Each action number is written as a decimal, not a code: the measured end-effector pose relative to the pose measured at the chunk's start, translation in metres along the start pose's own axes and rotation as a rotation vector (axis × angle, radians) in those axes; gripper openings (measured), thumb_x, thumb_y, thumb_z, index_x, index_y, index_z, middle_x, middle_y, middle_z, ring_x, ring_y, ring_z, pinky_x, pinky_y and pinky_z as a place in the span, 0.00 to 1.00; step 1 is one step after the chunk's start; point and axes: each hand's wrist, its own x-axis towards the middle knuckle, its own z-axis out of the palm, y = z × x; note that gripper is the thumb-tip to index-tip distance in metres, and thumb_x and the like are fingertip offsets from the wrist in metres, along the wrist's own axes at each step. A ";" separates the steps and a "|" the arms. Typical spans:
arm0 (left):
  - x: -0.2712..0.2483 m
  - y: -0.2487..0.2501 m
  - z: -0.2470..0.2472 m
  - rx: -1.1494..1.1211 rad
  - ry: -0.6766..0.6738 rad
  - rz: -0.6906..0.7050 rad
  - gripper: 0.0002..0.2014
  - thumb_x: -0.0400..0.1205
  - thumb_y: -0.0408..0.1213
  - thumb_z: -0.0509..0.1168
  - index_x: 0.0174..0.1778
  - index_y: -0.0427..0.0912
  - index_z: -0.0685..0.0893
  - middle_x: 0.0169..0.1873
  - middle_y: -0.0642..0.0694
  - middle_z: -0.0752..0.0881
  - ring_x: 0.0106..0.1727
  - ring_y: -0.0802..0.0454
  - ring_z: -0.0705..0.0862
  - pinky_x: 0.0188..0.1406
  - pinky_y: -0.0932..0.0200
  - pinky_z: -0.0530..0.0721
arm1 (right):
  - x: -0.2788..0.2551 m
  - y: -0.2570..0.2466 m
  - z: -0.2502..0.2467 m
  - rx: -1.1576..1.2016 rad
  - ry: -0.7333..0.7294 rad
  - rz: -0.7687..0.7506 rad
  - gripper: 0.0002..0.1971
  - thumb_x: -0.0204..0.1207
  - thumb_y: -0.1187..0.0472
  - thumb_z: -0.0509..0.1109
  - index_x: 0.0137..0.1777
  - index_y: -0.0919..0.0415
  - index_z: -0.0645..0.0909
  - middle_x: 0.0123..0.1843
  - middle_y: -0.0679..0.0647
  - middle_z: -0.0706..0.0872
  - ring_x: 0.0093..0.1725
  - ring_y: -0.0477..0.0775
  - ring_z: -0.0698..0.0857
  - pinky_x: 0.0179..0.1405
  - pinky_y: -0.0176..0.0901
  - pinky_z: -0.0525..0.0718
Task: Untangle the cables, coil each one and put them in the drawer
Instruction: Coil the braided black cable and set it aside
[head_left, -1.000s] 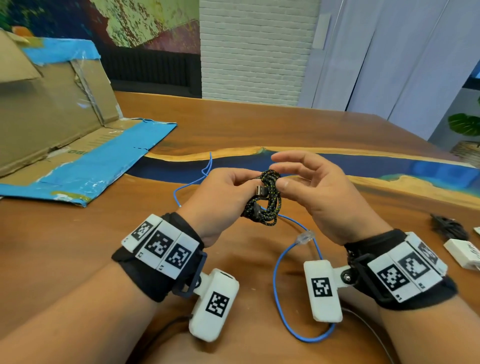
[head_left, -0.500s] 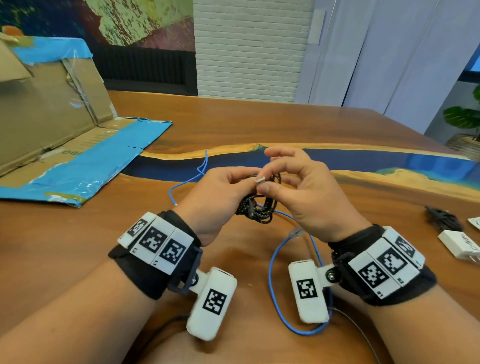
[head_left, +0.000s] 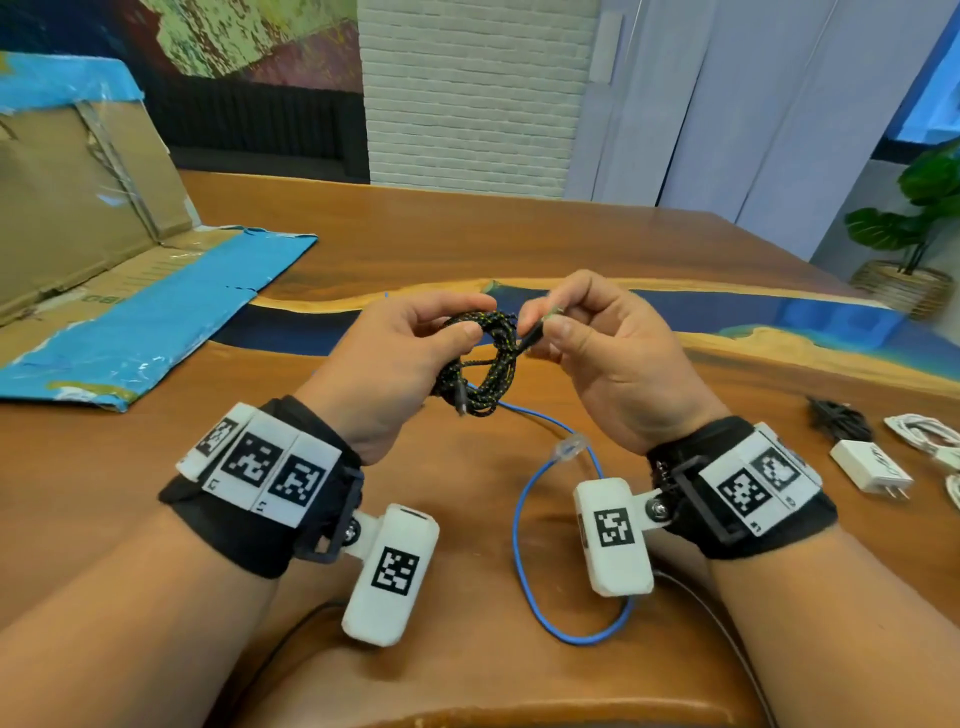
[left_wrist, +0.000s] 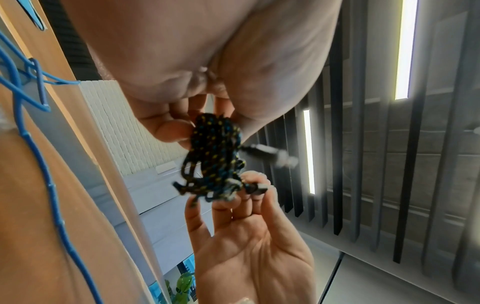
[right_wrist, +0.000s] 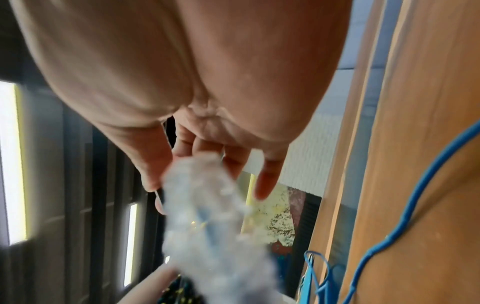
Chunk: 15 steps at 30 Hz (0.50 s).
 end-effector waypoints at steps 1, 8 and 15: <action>-0.001 0.001 0.000 0.001 0.002 -0.005 0.11 0.87 0.28 0.66 0.60 0.43 0.90 0.42 0.47 0.89 0.35 0.60 0.82 0.32 0.63 0.82 | -0.001 0.000 0.000 0.008 -0.011 0.034 0.06 0.77 0.74 0.65 0.49 0.64 0.76 0.45 0.57 0.89 0.47 0.56 0.85 0.52 0.48 0.83; -0.003 0.004 0.001 -0.015 0.042 0.031 0.13 0.83 0.30 0.72 0.61 0.47 0.92 0.58 0.45 0.92 0.55 0.48 0.90 0.56 0.50 0.90 | -0.001 0.007 0.009 -0.262 0.142 0.058 0.13 0.70 0.67 0.81 0.45 0.59 0.78 0.40 0.61 0.80 0.38 0.59 0.83 0.40 0.49 0.87; -0.010 0.012 0.006 -0.127 -0.025 0.038 0.15 0.84 0.28 0.68 0.64 0.44 0.89 0.54 0.37 0.92 0.48 0.45 0.90 0.44 0.54 0.92 | 0.000 -0.009 0.012 -0.384 0.075 0.209 0.13 0.79 0.62 0.78 0.62 0.54 0.83 0.53 0.72 0.90 0.46 0.67 0.93 0.40 0.60 0.91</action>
